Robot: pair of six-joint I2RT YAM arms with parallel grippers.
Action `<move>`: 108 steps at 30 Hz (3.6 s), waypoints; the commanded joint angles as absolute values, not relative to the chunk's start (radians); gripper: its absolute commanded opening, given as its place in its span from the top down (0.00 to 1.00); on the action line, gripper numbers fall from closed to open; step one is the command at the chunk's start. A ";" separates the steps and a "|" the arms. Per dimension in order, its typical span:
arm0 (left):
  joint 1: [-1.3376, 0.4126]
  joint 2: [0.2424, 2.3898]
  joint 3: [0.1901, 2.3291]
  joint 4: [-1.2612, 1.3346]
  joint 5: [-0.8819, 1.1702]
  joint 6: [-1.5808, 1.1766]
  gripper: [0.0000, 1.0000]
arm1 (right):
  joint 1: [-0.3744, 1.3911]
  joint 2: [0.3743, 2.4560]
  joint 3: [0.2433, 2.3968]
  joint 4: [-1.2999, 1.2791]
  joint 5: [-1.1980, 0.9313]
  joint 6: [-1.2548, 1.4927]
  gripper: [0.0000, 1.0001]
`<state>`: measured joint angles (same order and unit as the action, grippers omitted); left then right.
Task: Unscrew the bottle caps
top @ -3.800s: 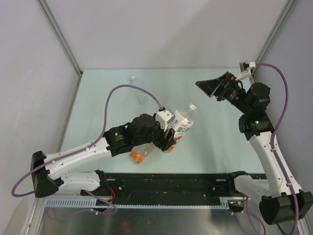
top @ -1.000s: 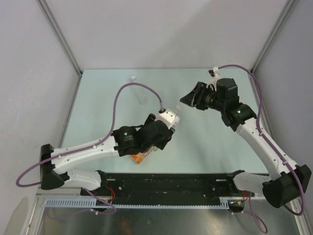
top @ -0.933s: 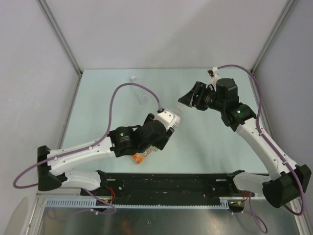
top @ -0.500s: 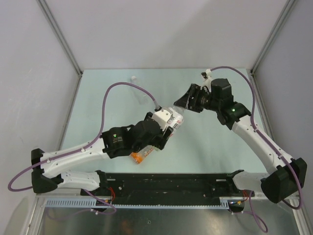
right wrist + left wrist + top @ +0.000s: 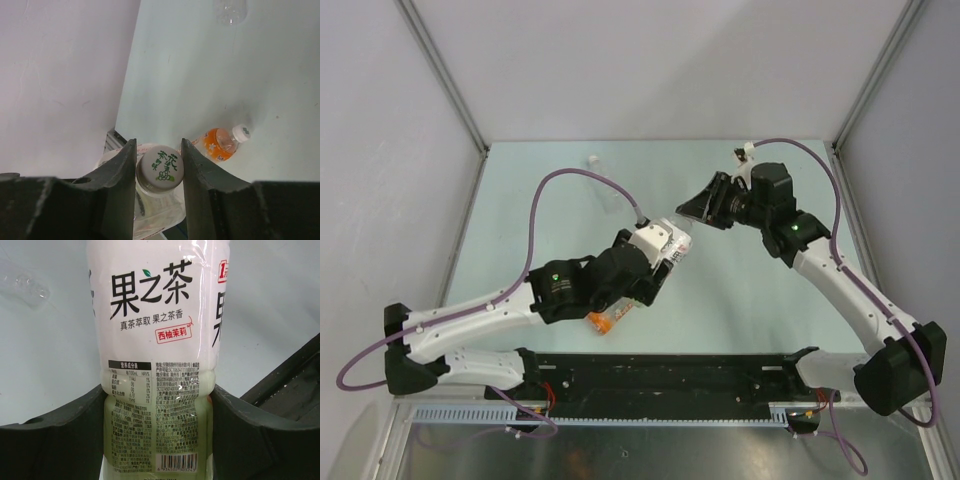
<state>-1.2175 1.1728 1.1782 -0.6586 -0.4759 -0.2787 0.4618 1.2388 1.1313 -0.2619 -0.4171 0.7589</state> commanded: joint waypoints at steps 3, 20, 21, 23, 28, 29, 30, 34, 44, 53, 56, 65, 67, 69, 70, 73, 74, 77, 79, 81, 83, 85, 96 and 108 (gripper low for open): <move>-1.217 1.210 1.202 -0.596 -0.483 -0.253 0.14 | 0.483 1.179 1.138 -0.212 -0.446 0.771 1.00; -1.188 1.176 1.119 -0.599 -0.255 -0.261 0.09 | 0.473 1.153 1.138 -0.256 -0.457 0.621 1.00; -1.188 1.182 1.114 -0.600 -0.251 -0.265 0.09 | 0.473 1.152 1.139 -0.255 -0.454 0.623 1.00; -1.187 1.199 1.108 -0.608 -0.249 -0.275 0.10 | 0.472 1.147 1.139 -0.257 -0.443 0.623 1.00; -1.189 1.217 1.116 -0.629 -0.266 -0.294 0.18 | 0.472 1.134 1.138 -0.286 -0.403 0.610 1.00; -1.188 1.217 1.119 -0.632 -0.269 -0.293 0.23 | 0.472 1.132 1.138 -0.291 -0.397 0.608 1.00; -1.188 1.218 1.121 -0.637 -0.272 -0.291 0.29 | 0.472 1.130 1.138 -0.295 -0.392 0.606 1.00; -1.188 1.231 1.127 -0.651 -0.276 -0.287 0.47 | 0.472 1.124 1.139 -0.291 -0.394 0.606 1.00; -1.188 1.247 1.146 -0.660 -0.316 -0.302 0.54 | 0.469 1.105 1.139 -0.249 -0.413 0.635 0.30; -1.189 1.311 1.228 -0.720 -0.547 -0.349 0.64 | 0.484 1.116 1.206 -0.402 -0.173 0.712 0.01; -1.193 1.330 1.257 -0.729 -0.628 -0.359 0.66 | 0.504 1.148 1.241 -0.454 -0.122 0.729 0.01; -1.232 1.418 1.307 -0.740 -0.820 -0.332 0.71 | 0.550 1.199 1.269 -0.443 -0.084 0.784 0.02; -1.236 1.429 1.313 -0.739 -0.829 -0.329 0.71 | 0.554 1.207 1.270 -0.438 -0.089 0.792 0.04; -1.241 1.433 1.319 -0.739 -0.836 -0.328 0.71 | 0.557 1.213 1.270 -0.430 -0.095 0.796 0.06; -1.243 1.435 1.320 -0.739 -0.837 -0.328 0.71 | 0.558 1.217 1.270 -0.426 -0.101 0.798 0.08; -1.249 1.435 1.324 -0.740 -0.838 -0.328 0.72 | 0.560 1.233 1.270 -0.406 -0.128 0.797 0.16; -1.250 1.435 1.325 -0.740 -0.838 -0.327 0.73 | 0.561 1.240 1.270 -0.399 -0.139 0.796 0.21; -1.255 1.438 1.324 -0.740 -0.834 -0.322 0.74 | 0.561 1.259 1.270 -0.380 -0.161 0.801 0.36; -1.258 1.438 1.322 -0.740 -0.829 -0.321 0.74 | 0.563 1.269 1.270 -0.368 -0.169 0.804 0.40; -1.261 1.437 1.322 -0.739 -0.825 -0.321 0.74 | 0.563 1.276 1.270 -0.358 -0.173 0.807 0.41; -1.264 1.438 1.320 -0.740 -0.822 -0.321 0.74 | 0.563 1.280 1.270 -0.351 -0.176 0.808 0.42; -1.267 1.438 1.320 -0.741 -0.822 -0.321 0.74 | 0.563 1.286 1.270 -0.345 -0.179 0.808 0.46; -1.281 1.437 1.324 -0.741 -0.814 -0.308 0.75 | 0.563 1.308 1.270 -0.323 -0.203 0.801 0.93; -1.279 1.424 1.337 -0.736 -0.696 -0.314 0.99 | 0.565 1.202 1.224 -0.268 -0.196 0.696 1.00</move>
